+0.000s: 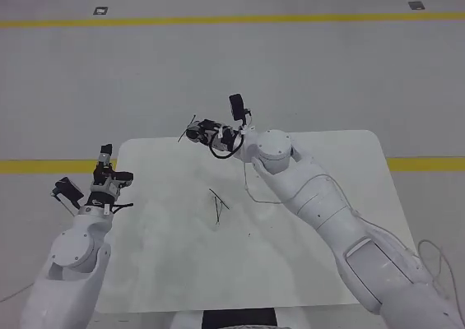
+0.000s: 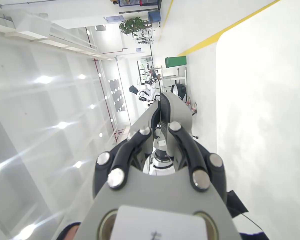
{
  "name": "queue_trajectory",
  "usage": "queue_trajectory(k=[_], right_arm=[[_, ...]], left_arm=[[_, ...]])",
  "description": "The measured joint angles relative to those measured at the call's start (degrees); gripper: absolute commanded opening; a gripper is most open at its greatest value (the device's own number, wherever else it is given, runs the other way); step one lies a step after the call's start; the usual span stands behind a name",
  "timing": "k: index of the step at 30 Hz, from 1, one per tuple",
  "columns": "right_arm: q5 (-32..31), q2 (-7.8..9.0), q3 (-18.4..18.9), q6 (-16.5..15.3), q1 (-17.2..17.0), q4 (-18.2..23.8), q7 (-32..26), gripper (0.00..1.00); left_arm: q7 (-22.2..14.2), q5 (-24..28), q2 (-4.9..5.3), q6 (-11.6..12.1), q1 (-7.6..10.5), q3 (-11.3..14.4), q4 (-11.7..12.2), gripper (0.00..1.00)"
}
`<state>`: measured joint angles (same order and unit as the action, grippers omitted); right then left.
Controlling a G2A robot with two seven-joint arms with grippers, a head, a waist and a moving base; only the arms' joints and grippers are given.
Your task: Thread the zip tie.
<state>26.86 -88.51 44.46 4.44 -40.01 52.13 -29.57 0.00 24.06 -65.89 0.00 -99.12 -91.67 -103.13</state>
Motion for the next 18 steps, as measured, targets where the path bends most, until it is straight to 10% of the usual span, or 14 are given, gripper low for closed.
queue_trajectory(k=[9,14,18], right_arm=[[-0.83,-0.03,0.33,2.38,-1.06,1.20,2.01,0.00],[-1.01,-0.23,1.15,7.19,-0.99,1.97,3.97,0.00],[0.09,-0.51,1.73,12.14,-0.37,1.92,4.15,0.00]], left_arm=[[0.60,-2.00,0.10,1.74,0.33,0.02,0.15,1.00],[7.64,-26.40,0.48,13.26,0.84,0.57,3.17,1.00],[22.04,-49.87,0.99,21.61,2.27,2.29,6.76,1.00]])
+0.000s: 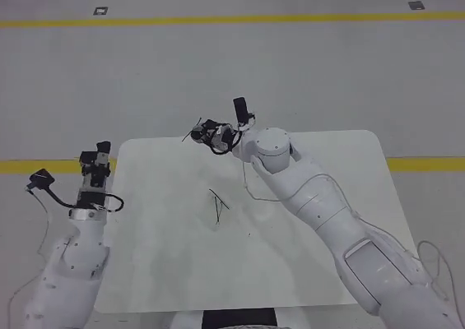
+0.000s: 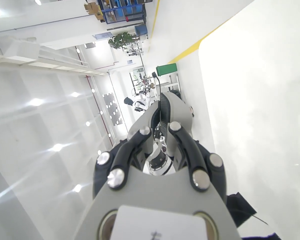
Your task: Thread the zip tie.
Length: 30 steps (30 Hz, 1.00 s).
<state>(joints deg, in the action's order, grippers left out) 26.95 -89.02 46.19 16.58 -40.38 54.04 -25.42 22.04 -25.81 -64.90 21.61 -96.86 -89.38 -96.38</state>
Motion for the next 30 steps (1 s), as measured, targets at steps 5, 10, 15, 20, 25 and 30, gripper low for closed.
queue_trajectory(k=[5,10,15,20,25,30], right_arm=[[0.08,-0.11,0.00,1.47,0.47,0.01,-0.45,0.00],[0.07,-0.10,0.00,1.44,0.46,0.01,-0.43,0.00],[-0.45,-0.09,-0.13,1.37,0.19,0.45,-0.01,0.00],[-3.38,-0.32,-0.97,2.95,-0.10,2.99,2.17,0.00],[-3.96,-1.00,-2.52,2.90,0.99,2.68,3.38,0.00],[-3.11,-1.83,-4.42,2.90,2.34,1.06,3.98,0.00]], left_arm=[[16.99,-27.08,0.50,-2.21,1.18,2.37,4.35,1.00],[12.76,-30.56,0.49,-2.12,1.14,2.30,4.03,1.00],[13.29,-34.09,0.89,-4.69,1.79,2.02,3.41,1.00],[20.32,-58.89,1.36,-13.98,2.99,3.03,5.19,1.00],[22.63,-66.50,4.91,-23.78,5.51,7.82,8.03,1.00],[24.30,-64.07,10.42,-34.33,10.35,16.55,12.70,1.00]])
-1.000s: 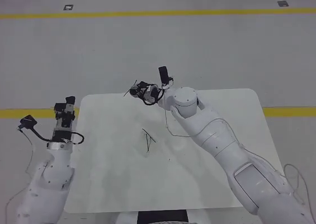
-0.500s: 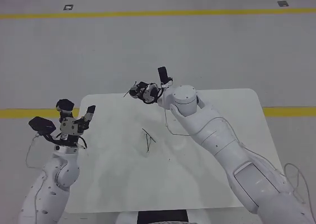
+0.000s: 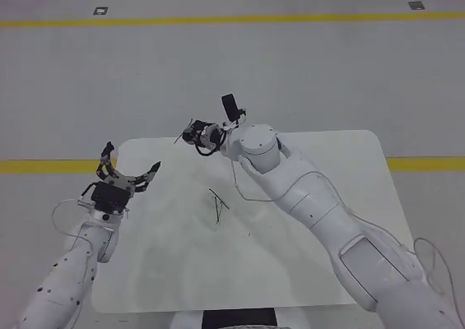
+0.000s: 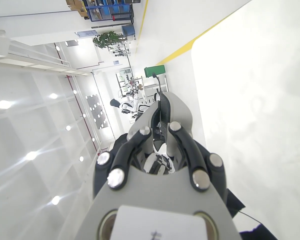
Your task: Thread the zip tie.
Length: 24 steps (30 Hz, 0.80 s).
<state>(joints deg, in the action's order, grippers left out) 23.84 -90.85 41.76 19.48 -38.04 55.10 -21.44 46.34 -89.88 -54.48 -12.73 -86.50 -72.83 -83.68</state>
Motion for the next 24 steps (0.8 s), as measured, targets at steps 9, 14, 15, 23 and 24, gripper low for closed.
queue_trajectory(k=[9,14,15,23,24], right_arm=[[0.11,-0.08,-0.21,0.00,0.17,-0.19,0.05,0.00],[-0.74,-0.11,-0.05,-0.29,-1.55,1.87,0.86,0.00],[-0.91,-0.15,-0.03,-0.12,-1.78,2.32,0.93,0.00],[-2.07,-0.82,-0.49,0.00,-2.67,3.79,1.76,0.00],[-2.20,-0.91,-0.63,0.00,-2.70,3.71,1.77,0.00]], left_arm=[[0.80,-0.08,1.23,-2.67,1.41,2.69,0.98,1.00],[-0.42,-0.07,2.21,-6.67,3.43,4.95,2.24,1.00],[-0.21,-0.07,2.61,-6.91,4.17,5.76,2.72,1.00],[-1.29,-0.07,5.54,-6.75,10.25,12.79,5.50,1.00],[-1.96,-0.07,5.75,-6.75,10.79,13.59,5.56,1.00]])
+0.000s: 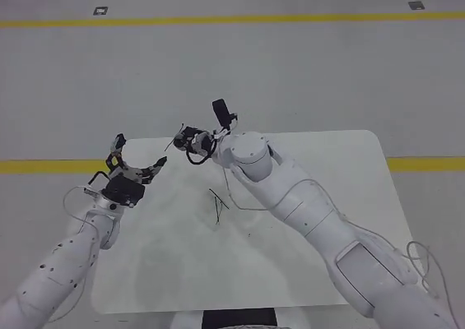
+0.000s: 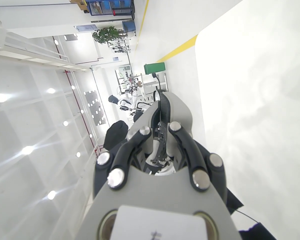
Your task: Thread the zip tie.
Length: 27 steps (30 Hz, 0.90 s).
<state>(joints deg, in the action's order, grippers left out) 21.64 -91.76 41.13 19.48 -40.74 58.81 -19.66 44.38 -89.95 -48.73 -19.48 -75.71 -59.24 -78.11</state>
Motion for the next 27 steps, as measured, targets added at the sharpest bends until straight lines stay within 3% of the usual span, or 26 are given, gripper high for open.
queue_trajectory(k=[4,13,19,25,27], right_arm=[[-0.43,-0.40,-0.63,0.00,0.19,-0.92,0.02,0.00],[-1.87,-0.37,-0.76,-0.20,-0.68,0.07,0.63,0.00],[-3.92,-0.72,-1.12,0.01,-0.53,0.63,0.57,0.00],[-4.15,-1.32,-1.19,0.00,0.00,0.39,0.34,0.00],[-4.17,-1.53,-1.22,0.00,0.05,0.38,0.42,0.00]], left_arm=[[-0.11,0.00,0.79,0.00,1.86,2.72,0.22,1.00],[-0.87,0.00,0.93,0.00,2.25,2.88,0.61,1.00],[-0.09,0.00,3.09,0.00,6.08,6.52,3.29,1.00],[-0.64,0.00,4.89,0.00,8.85,10.63,3.61,1.00],[-0.76,0.00,5.28,0.00,9.42,11.54,3.53,0.91]])
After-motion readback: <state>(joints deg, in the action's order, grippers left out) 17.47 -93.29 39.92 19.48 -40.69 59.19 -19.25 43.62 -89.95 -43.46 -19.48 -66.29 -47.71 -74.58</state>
